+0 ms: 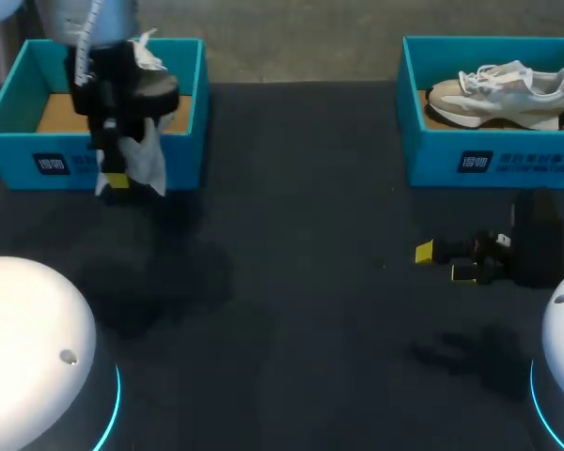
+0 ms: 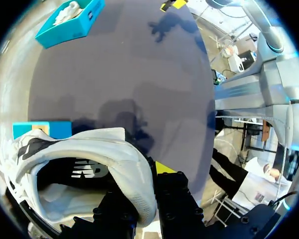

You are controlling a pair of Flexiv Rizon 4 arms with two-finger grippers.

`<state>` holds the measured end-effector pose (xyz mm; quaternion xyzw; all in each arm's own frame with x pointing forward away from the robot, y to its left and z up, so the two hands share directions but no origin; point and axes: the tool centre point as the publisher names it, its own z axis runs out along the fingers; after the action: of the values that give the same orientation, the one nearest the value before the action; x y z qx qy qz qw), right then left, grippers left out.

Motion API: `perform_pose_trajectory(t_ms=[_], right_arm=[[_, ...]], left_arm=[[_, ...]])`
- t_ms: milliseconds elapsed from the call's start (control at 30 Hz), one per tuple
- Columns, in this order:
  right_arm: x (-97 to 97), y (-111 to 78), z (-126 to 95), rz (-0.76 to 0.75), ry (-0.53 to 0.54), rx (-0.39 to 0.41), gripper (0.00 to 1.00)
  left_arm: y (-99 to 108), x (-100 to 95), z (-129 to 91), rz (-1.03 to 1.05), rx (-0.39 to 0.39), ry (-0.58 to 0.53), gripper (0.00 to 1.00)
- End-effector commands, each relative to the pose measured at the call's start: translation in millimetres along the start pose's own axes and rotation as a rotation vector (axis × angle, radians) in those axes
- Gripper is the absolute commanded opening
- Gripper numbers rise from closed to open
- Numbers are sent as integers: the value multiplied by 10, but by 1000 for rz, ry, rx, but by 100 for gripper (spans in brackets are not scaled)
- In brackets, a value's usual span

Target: Take the shoe out of the shoebox, open the shoe tongue, remove and reinsert the insole, then place the shoe into the shoebox

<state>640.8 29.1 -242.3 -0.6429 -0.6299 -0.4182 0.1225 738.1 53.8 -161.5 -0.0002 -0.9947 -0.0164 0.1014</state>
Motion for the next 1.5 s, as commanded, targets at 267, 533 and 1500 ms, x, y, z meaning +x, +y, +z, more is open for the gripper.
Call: perform_pose_trajectory(t_ms=[267, 533, 1500], right_arm=[[9, -21, -35, 0, 0, -2, 100], [9, -21, -35, 0, 0, -2, 100], [9, -21, -35, 0, 0, -2, 100]], left_arm=[[614, -352, -12, -54, 52, 14, 0], [984, -721, 8, -75, 36, 22, 0], [1627, -1454, -38, -173, -29, 46, 0]])
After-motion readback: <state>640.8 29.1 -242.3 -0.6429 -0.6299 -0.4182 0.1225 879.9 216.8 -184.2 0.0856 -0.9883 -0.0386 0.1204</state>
